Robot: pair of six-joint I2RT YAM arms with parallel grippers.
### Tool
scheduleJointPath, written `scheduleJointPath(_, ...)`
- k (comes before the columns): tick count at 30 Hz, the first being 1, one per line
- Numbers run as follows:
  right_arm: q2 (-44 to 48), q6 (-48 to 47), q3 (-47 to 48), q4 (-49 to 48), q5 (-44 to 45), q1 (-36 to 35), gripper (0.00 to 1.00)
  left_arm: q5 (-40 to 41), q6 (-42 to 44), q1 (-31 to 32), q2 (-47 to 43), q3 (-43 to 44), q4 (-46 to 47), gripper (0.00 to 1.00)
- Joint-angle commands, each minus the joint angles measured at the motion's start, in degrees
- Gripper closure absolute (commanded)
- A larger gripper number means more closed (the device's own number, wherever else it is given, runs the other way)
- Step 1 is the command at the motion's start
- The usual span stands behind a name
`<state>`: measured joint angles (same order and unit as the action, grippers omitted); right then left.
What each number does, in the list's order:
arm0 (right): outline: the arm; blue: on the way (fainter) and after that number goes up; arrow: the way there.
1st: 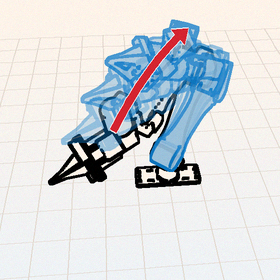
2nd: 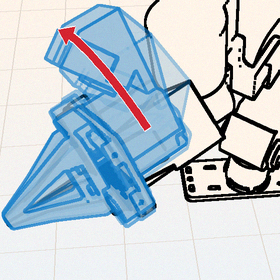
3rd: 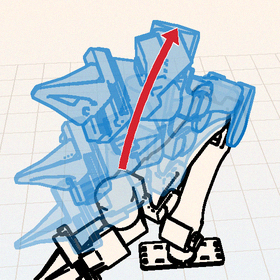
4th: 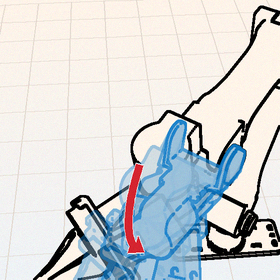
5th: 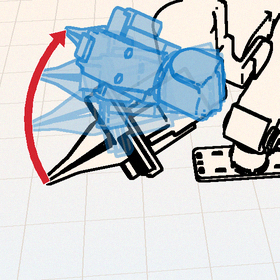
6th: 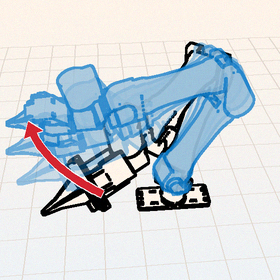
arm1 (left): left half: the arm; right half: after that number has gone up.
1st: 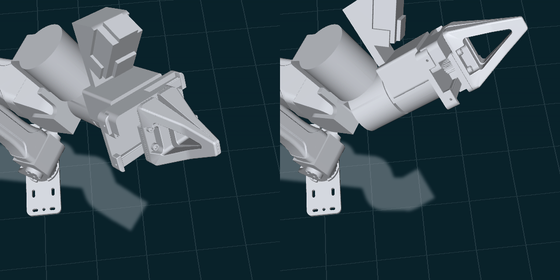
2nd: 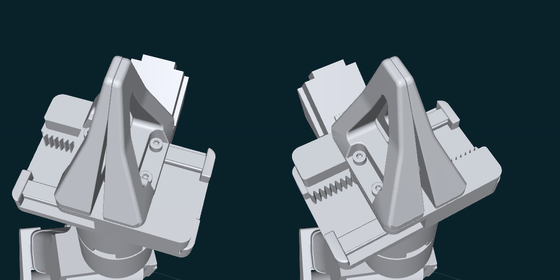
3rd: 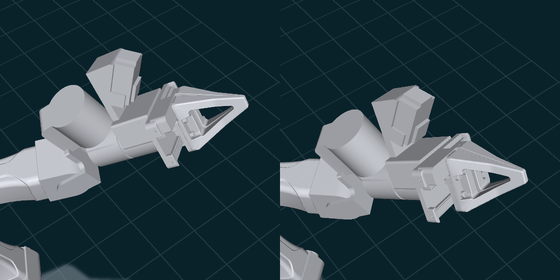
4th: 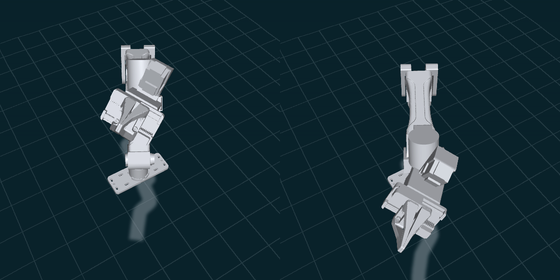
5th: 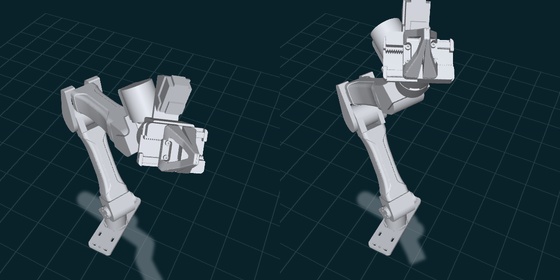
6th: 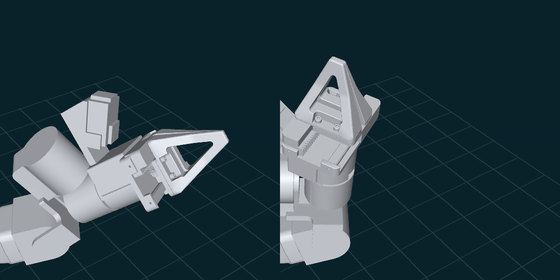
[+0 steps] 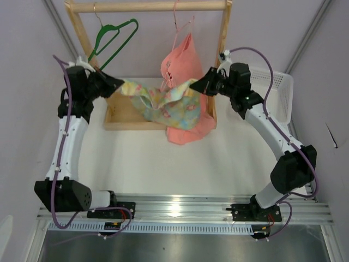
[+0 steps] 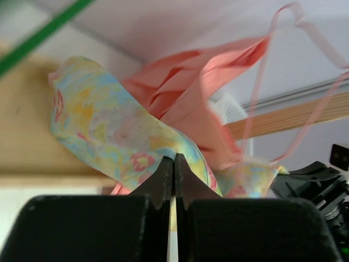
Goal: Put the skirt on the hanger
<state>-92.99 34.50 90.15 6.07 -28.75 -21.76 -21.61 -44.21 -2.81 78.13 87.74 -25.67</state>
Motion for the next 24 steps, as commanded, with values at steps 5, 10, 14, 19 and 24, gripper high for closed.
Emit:
scheduleJointPath(5, 9.22, 0.03, -26.31, -4.31, 3.62, 0.05, 1.00, 2.44, -0.97, -0.36, -6.76, -33.15, 6.69, 1.00)
scheduleJointPath(10, 14.93, 2.85, -40.21, -3.88, 4.31, -2.40, 1.00, 6.66, 0.26, -0.36, -12.81, -41.85, 1.78, 1.00)
scheduleJointPath(14, 18.89, 3.90, -48.55, -0.71, 5.64, -4.87, 1.00, 9.91, 1.14, -0.53, -16.25, -45.46, -2.71, 1.00)
scheduleJointPath(19, 22.15, 5.22, -54.11, 0.17, 6.86, -8.99, 1.00, 12.89, 2.89, -0.53, -15.11, -46.44, -5.00, 1.00)
scheduleJointPath(24, 23.82, 6.19, -57.45, 2.54, 7.48, -10.58, 1.00, 16.15, 5.00, -0.62, -14.41, -45.38, -9.57, 0.98)
